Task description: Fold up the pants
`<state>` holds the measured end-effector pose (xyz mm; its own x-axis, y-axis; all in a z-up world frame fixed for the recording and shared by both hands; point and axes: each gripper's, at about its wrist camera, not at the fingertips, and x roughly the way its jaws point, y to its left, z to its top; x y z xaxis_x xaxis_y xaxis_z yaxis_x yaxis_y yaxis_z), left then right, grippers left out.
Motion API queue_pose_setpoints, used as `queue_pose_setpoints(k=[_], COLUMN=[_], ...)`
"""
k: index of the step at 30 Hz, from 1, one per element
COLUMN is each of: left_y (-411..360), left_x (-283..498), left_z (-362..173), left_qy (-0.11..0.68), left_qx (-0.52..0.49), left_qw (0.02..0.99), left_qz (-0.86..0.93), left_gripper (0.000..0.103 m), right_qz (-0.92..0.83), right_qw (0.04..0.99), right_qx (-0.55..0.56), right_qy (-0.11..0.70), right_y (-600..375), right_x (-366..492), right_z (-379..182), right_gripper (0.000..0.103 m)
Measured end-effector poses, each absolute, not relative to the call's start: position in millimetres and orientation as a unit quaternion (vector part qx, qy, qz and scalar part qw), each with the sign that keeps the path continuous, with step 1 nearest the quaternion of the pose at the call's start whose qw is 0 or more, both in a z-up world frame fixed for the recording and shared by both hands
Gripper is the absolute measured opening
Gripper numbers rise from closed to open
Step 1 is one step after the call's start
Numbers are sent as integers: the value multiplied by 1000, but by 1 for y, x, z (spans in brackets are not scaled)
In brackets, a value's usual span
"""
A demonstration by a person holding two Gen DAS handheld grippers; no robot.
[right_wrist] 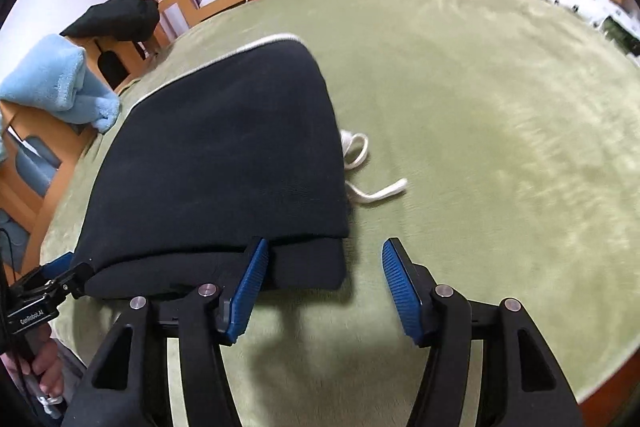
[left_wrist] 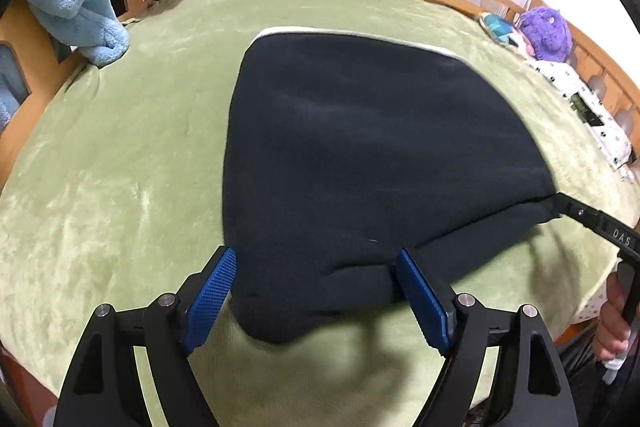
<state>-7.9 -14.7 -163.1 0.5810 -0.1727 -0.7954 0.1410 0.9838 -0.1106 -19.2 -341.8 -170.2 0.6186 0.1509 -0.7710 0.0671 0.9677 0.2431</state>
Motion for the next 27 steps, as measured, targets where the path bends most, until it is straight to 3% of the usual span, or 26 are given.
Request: queue_pose_setpoints(k=[6, 9, 14, 16, 20, 27], left_y=[-32, -43, -54, -53, -44, -45], left_x=[-26, -36, -46, -50, -63, -69], left_z=[-113, -76, -23, -6, 4, -12], left_qy=[408, 379, 342, 332, 320, 326], left_qx=[-26, -21, -8, -12, -17, -18], left_qw=[907, 920, 935, 939, 944, 943], left_qz=[-97, -99, -90, -85, -73, -67], left_gripper=[81, 82, 92, 92, 96, 97], right_qz=[8, 5, -2, -3, 0, -13], right_qw=[908, 918, 931, 937, 947, 940], right_qx=[100, 87, 62, 63, 80, 80], right_qy=[407, 386, 360, 343, 310, 332], right_y=[-328, -326, -321, -318, -314, -307], right_x=[-49, -64, -80, -85, -93, -95], right_z=[-118, -89, -34, -12, 14, -11], right_gripper=[61, 74, 76, 85, 102, 103])
